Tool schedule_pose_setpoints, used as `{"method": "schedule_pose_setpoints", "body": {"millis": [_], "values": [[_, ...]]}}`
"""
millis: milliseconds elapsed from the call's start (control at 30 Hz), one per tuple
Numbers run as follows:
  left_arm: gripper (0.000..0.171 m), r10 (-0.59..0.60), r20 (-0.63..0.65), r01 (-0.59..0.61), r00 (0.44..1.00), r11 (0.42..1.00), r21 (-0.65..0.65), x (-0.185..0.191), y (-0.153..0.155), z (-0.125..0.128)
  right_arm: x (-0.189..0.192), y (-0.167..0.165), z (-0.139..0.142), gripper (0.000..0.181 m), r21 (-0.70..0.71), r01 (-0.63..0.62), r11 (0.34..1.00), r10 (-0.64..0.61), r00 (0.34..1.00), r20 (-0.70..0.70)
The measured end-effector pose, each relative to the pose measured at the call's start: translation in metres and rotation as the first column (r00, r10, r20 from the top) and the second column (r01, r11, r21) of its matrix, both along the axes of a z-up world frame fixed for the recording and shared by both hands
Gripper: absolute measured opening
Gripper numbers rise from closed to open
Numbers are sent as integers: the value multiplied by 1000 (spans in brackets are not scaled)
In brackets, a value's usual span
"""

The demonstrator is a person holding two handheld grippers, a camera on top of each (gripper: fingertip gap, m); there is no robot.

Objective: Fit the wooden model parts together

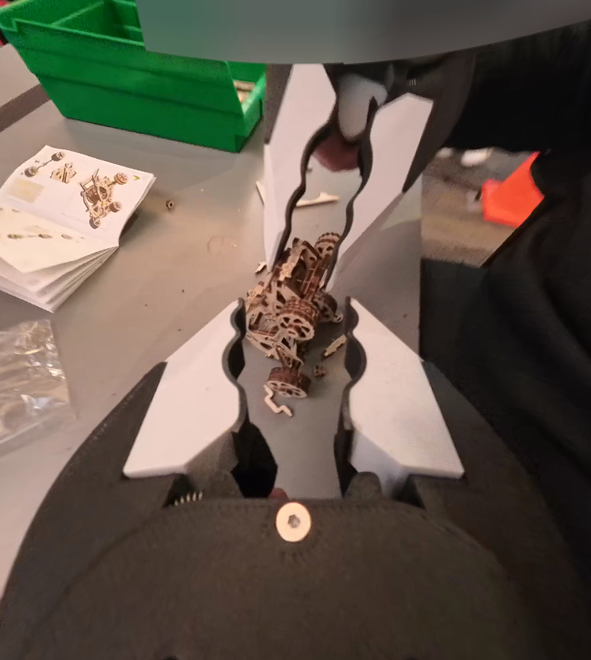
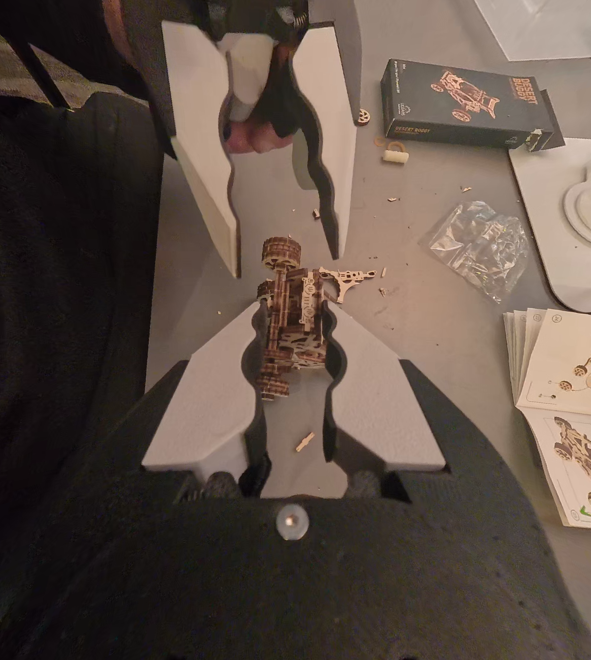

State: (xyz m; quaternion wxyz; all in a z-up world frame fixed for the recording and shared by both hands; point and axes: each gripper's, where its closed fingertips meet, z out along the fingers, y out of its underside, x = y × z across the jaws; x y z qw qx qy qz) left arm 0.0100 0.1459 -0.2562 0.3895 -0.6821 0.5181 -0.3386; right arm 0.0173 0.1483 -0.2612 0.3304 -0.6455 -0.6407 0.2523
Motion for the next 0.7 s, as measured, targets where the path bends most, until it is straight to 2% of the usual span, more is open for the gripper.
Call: {"method": "schedule_pose_setpoints", "body": {"millis": [67,267,333,433,700], "values": [[47,-14,-86,21,996,997,80,2,4,-7,0,0,0,27,3,-1,1000,1,1000,-3],[31,-70,-123,84,990,991,107,11,6,-9,-1,0,0,27,6,-5,1000,5,1000,0],[31,-67,-141,87,988,987,138,13,7,-11,-1,1,0,27,-12,1,1000,-1,1000,-6],[30,-72,-136,87,988,990,110,14,7,-11,-1,1,0,26,-7,-3,1000,3,1000,-1],[28,-87,-219,112,972,988,105,14,7,-12,0,1,0,24,-2,-30,1000,30,999,18]]}}
